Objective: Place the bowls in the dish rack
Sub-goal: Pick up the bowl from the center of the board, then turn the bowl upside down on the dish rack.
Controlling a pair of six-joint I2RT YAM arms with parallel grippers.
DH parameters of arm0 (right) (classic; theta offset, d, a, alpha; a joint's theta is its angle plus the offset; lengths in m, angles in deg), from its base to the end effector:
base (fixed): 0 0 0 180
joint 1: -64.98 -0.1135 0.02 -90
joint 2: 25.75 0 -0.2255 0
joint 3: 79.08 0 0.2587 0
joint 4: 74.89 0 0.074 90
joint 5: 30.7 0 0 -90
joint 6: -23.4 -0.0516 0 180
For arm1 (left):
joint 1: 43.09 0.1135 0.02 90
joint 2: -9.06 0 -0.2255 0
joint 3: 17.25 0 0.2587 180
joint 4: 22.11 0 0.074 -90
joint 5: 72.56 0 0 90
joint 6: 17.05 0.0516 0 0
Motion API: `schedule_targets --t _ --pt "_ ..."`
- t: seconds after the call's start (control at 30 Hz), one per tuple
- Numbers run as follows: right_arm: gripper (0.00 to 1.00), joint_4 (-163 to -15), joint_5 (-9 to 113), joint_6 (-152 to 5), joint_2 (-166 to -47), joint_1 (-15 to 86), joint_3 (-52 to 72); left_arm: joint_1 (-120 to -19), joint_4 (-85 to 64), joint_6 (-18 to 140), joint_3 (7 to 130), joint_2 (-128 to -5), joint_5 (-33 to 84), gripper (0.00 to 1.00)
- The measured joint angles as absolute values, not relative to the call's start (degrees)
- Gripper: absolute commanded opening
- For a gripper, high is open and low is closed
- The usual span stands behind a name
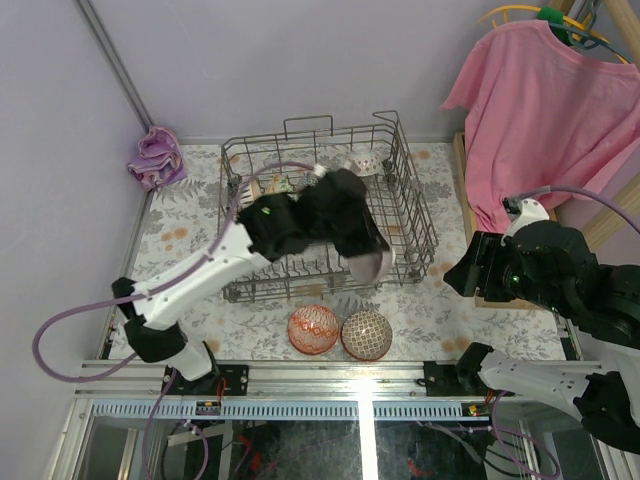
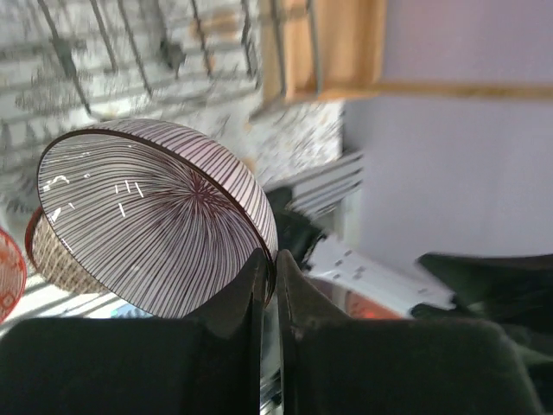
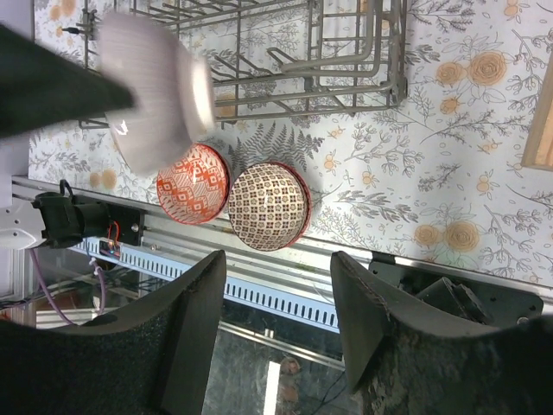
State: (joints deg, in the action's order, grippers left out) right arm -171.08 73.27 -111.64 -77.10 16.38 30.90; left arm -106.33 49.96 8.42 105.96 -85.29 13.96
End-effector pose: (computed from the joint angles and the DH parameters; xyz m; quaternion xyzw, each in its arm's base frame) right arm 0.0835 0.0759 0.4349 0.0260 0.8917 0.2451 0.3796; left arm 0.1627 -0.3157 0.3773 -0.0224 0.9172 -0.3441 0.1997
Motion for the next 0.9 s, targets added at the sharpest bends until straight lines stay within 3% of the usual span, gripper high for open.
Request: schedule_targets --t 0.2,0.63,0.9 --pt "0.59 -170.49 73.38 -111.09 -78.67 16.38 32.83 -91.44 39.62 9.86 101.99 -80.20 23.68 0.00" --pt "0.60 -168.35 76.22 -104.23 -98.83 16.49 51.01 -79.09 7.93 6.02 102.77 -98.78 40.69 0.00" --pt "0.58 -167.78 69.21 -99.73 -114.83 31.07 63.71 -73.91 -12.57 1.88 97.64 -103.91 48.16 0.00"
